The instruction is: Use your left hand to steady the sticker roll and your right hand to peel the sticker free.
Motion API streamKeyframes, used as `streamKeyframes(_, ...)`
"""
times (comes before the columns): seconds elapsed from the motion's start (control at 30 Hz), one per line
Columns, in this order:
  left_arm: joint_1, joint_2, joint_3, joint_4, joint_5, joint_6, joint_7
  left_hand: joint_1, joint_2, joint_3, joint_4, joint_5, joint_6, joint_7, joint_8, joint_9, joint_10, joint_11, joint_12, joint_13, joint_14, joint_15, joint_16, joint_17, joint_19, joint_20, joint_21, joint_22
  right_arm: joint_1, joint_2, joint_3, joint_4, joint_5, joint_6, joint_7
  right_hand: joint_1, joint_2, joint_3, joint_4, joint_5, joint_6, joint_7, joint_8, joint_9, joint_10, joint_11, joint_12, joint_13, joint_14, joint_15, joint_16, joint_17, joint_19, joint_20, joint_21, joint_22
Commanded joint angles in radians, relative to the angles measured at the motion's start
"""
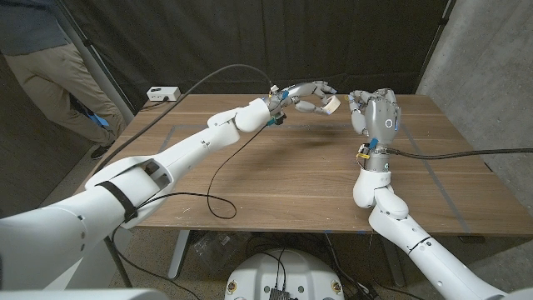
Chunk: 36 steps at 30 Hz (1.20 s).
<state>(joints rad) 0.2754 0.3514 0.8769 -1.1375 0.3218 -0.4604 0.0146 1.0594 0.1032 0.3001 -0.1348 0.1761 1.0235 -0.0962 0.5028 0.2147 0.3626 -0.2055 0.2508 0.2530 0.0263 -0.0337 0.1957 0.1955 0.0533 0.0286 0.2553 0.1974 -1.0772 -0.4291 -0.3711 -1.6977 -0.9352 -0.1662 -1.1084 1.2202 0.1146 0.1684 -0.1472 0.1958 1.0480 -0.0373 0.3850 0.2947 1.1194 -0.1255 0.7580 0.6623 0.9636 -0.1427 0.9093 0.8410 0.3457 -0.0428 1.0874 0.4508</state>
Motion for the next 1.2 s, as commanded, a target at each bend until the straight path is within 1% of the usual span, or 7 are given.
streamKeyframes(0.03,0.057,0.038,-0.033,-0.063,-0.019,0.039,0.009,-0.007,0.007,0.018,0.009,0.005,0.053,0.009,0.083,0.041,-0.003,0.001,-0.001,0.005,-0.001,-0.062,0.001,0.001,-0.002,-0.005,0.007,0.003,-0.017,0.071,0.049,0.015,-0.029,0.044,-0.009,0.002,-0.002,0.011,-0.001,-0.003,0.007,-0.006,0.005,0.018,0.012,-0.001,0.002,0.003,0.010,-0.087,-0.008,0.007,-0.008,-0.019,0.012,0.002)
streamKeyframes(0.23,0.093,0.066,-0.054,-0.102,-0.027,0.073,0.017,-0.007,0.007,0.018,0.009,0.005,0.052,0.011,0.083,0.040,-0.003,-0.001,-0.001,0.005,0.000,-0.062,0.001,0.001,-0.002,-0.006,0.007,0.003,-0.028,0.158,0.113,0.031,-0.080,0.098,-0.009,0.001,-0.002,0.011,0.000,-0.003,0.007,-0.005,0.004,0.017,0.010,-0.002,0.000,0.005,0.012,-0.086,-0.011,0.006,-0.011,-0.019,0.018,0.001)
streamKeyframes(0.53,0.129,0.104,-0.080,-0.122,-0.045,0.084,0.024,-0.006,0.008,0.020,0.008,0.004,0.051,0.014,0.084,0.042,0.000,0.002,0.000,0.005,0.001,-0.060,0.001,0.001,-0.002,-0.004,0.007,0.003,-0.021,0.216,0.132,0.043,-0.081,0.118,-0.009,-0.001,-0.004,0.010,0.001,-0.004,0.006,-0.007,0.004,0.019,0.010,-0.003,-0.001,0.005,0.017,-0.086,-0.014,0.006,-0.016,-0.020,0.028,-0.001)
streamKeyframes(0.63,0.137,0.116,-0.088,-0.127,-0.049,0.080,0.027,-0.006,0.008,0.020,0.008,0.004,0.052,0.016,0.085,0.044,0.001,0.000,0.001,0.005,0.002,-0.061,0.001,0.001,-0.001,-0.006,0.008,0.003,-0.022,0.240,0.145,0.046,-0.110,0.124,-0.009,0.000,-0.004,0.010,0.001,-0.004,0.006,-0.006,0.004,0.019,0.012,-0.003,-0.002,0.003,0.017,-0.087,-0.016,0.006,-0.018,-0.020,0.031,-0.002)
streamKeyframes(0.93,0.155,0.145,-0.110,-0.123,-0.067,0.051,0.026,-0.006,0.008,0.022,0.008,0.004,0.051,0.015,0.085,0.044,0.002,0.001,0.001,0.005,0.003,-0.062,0.002,0.001,-0.002,-0.005,0.008,0.003,-0.036,0.376,0.228,0.060,-0.253,0.167,-0.009,-0.002,-0.004,0.010,0.003,-0.005,0.005,-0.008,0.002,0.018,0.014,-0.002,-0.005,0.001,0.020,-0.087,-0.019,0.007,-0.022,-0.021,0.041,-0.004)
streamKeyframes(1.13,0.172,0.169,-0.123,-0.116,-0.082,0.013,0.018,-0.006,0.007,0.022,0.008,0.003,0.051,0.016,0.085,0.043,0.002,0.002,0.001,0.005,0.005,-0.060,0.002,0.001,-0.002,-0.004,0.008,0.003,-0.054,0.418,0.226,0.050,-0.304,0.154,-0.009,-0.002,-0.004,0.010,0.002,-0.005,0.005,-0.008,0.002,0.019,0.012,-0.003,-0.005,0.005,0.020,-0.088,-0.022,0.007,-0.023,-0.022,0.048,-0.007)
streamKeyframes(1.2,0.178,0.178,-0.128,-0.113,-0.088,-0.002,0.016,-0.006,0.008,0.022,0.008,0.003,0.052,0.015,0.085,0.043,0.002,0.002,0.001,0.005,0.005,-0.061,0.002,0.001,-0.001,-0.005,0.009,0.003,-0.063,0.454,0.235,0.046,-0.338,0.151,-0.009,-0.002,-0.004,0.010,0.002,-0.005,0.005,-0.009,0.001,0.018,0.012,-0.003,-0.005,0.005,0.020,-0.088,-0.023,0.007,-0.024,-0.021,0.050,-0.007)
